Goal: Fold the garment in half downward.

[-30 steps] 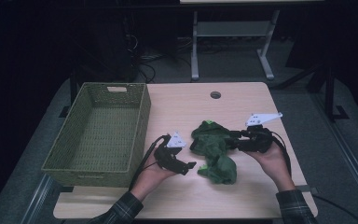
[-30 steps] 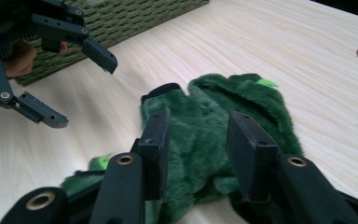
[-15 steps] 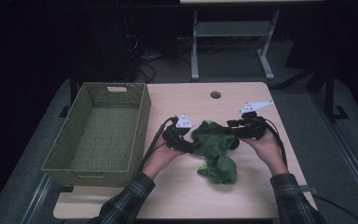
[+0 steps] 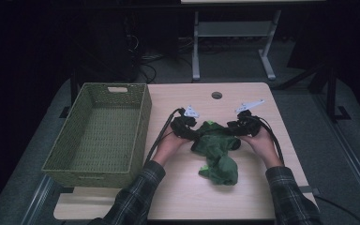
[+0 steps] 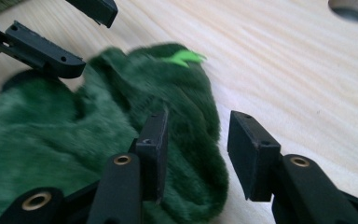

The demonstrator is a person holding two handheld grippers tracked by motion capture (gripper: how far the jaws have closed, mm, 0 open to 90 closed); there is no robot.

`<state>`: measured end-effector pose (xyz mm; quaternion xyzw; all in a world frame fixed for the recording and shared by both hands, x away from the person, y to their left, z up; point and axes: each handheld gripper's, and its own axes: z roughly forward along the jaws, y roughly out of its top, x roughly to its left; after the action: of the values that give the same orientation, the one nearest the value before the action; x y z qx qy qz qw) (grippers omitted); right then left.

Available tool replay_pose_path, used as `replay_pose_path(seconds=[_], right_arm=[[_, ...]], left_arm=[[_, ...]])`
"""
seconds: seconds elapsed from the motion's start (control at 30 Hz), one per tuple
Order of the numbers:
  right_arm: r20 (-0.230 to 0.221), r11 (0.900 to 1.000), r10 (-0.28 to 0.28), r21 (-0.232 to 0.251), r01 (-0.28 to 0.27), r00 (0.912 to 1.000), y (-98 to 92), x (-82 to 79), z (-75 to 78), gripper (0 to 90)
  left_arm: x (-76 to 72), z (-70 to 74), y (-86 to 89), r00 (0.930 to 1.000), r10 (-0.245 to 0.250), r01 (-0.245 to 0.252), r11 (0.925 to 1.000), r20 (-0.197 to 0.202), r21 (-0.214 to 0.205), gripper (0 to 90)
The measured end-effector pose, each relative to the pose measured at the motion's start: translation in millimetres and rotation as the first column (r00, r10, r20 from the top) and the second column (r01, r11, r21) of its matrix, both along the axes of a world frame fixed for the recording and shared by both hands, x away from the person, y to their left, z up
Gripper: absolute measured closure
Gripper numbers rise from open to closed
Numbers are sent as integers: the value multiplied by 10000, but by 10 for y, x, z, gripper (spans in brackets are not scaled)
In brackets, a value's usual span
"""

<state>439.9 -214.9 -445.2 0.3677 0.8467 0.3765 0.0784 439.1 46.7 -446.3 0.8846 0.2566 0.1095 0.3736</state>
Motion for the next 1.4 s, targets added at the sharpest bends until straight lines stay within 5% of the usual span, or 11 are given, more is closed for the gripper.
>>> replay_pose_path(seconds=[0.2,0.6,0.93,1.2,1.4], right_arm=[[23,9996,241,-114,-241,9997,20,41,-89,616],[75,9991,226,-366,-223,9997,93,48,-103,858],[322,9999,-93,-71,95,9994,-44,-64,131,872],[947,9993,-230,311,201,9952,-182,-219,392,876],[1118,9996,-99,268,69,9937,-257,-343,485,876]], left_arm=[[52,-94,-40,9998,-100,104,9997,-152,214,484],[105,-154,-52,9989,-200,222,9984,-414,521,858],[48,98,-141,9981,-426,402,9977,-440,-537,867],[-72,392,-182,9968,-799,793,9932,-35,-853,867],[-156,497,-159,9957,-874,832,9895,-308,-1179,866]])
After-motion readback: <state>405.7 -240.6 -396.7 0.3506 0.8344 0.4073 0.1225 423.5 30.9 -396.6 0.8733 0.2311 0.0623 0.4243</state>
